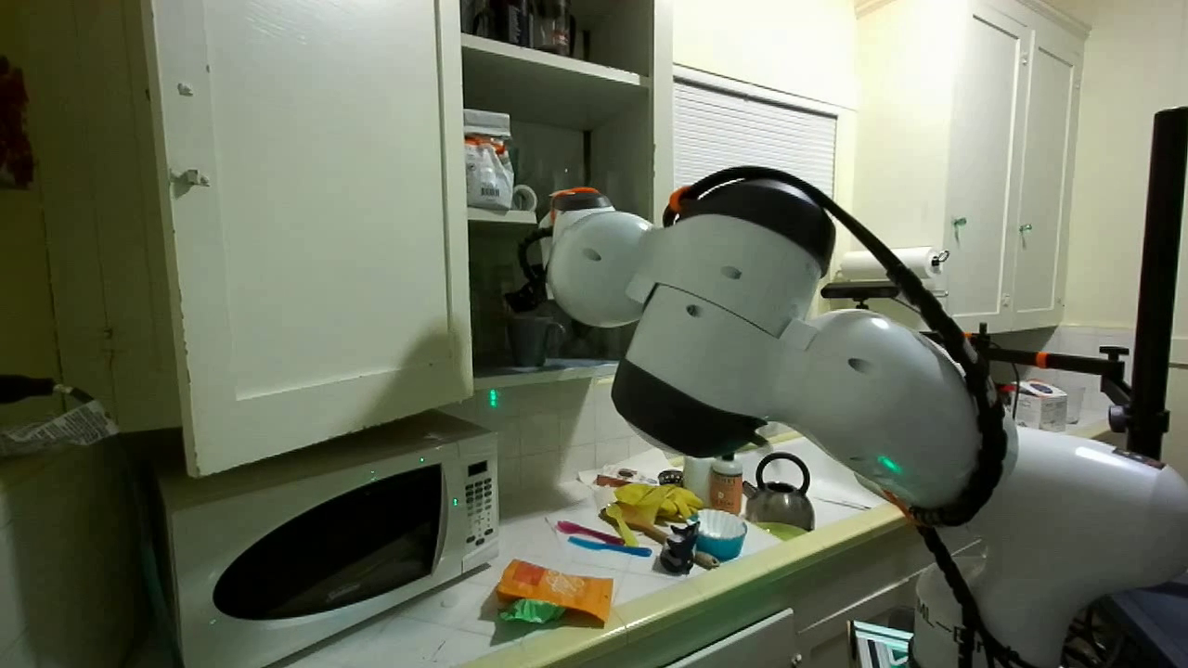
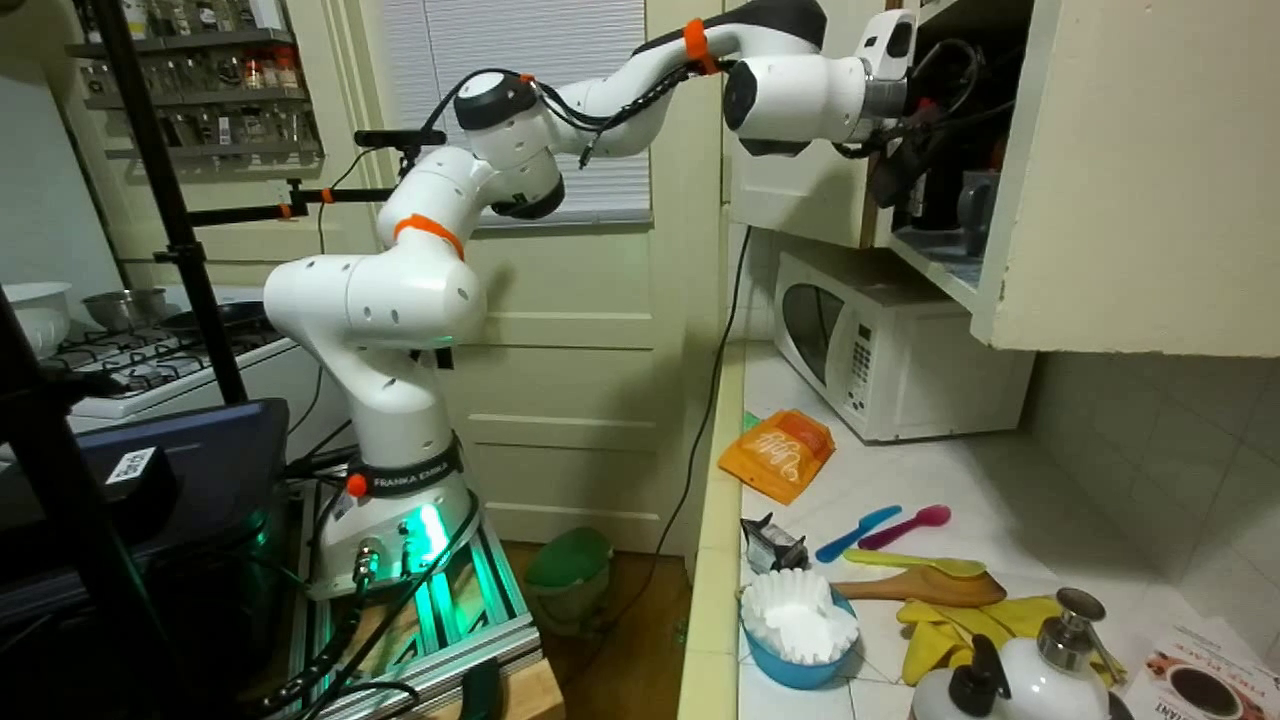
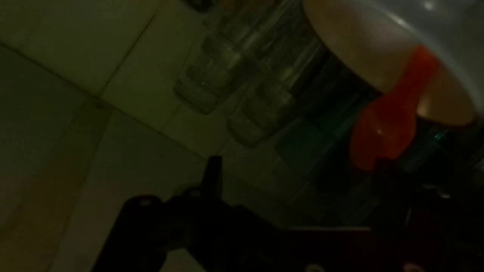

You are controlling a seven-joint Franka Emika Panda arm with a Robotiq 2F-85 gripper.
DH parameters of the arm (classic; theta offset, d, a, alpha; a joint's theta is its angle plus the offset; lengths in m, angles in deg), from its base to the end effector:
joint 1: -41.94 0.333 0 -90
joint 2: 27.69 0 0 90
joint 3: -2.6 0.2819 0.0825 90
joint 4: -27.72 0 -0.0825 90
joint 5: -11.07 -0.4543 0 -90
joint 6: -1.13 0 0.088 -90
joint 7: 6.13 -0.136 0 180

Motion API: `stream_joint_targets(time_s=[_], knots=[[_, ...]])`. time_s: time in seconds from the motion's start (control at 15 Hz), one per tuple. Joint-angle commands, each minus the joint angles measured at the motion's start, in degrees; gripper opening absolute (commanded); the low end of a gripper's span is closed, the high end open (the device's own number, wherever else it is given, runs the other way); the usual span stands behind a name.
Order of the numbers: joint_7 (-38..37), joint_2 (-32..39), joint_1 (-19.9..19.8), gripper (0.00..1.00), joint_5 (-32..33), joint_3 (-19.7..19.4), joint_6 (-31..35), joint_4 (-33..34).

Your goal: Put the orange spoon in the grey block in the cabinet

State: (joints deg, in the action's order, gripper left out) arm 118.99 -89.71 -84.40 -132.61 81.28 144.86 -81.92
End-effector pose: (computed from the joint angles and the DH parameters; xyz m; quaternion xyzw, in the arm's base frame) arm 0.5956 -0.3390 0.5232 0.7196 0.1114 0.5837 0.3592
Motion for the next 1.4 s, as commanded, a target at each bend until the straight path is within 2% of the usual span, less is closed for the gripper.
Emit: stream_joint_targets(time_s=[0.0,0.4,0.53,0.73,0.87,1.0,1.2,1.33], knots=[[0.4,-0.4,2.7,1.00,0.0,-4.3,-4.8,-5.4],[6.3,2.4,10.0,1.00,0.9,-12.3,-18.1,-18.1],[9.0,4.1,12.5,1.00,3.2,-15.4,-23.7,-22.5],[13.7,7.3,16.2,1.00,8.6,-22.3,-33.2,-28.3],[16.5,10.4,18.4,1.00,15.4,-28.1,-40.7,-30.8],[20.8,13.0,21.2,1.00,24.8,-35.5,-48.9,-32.9],[23.9,16.5,22.2,1.00,38.6,-47.8,-61.4,-32.4],[25.1,20.2,26.7,1.00,47.6,-57.5,-67.1,-30.6]])
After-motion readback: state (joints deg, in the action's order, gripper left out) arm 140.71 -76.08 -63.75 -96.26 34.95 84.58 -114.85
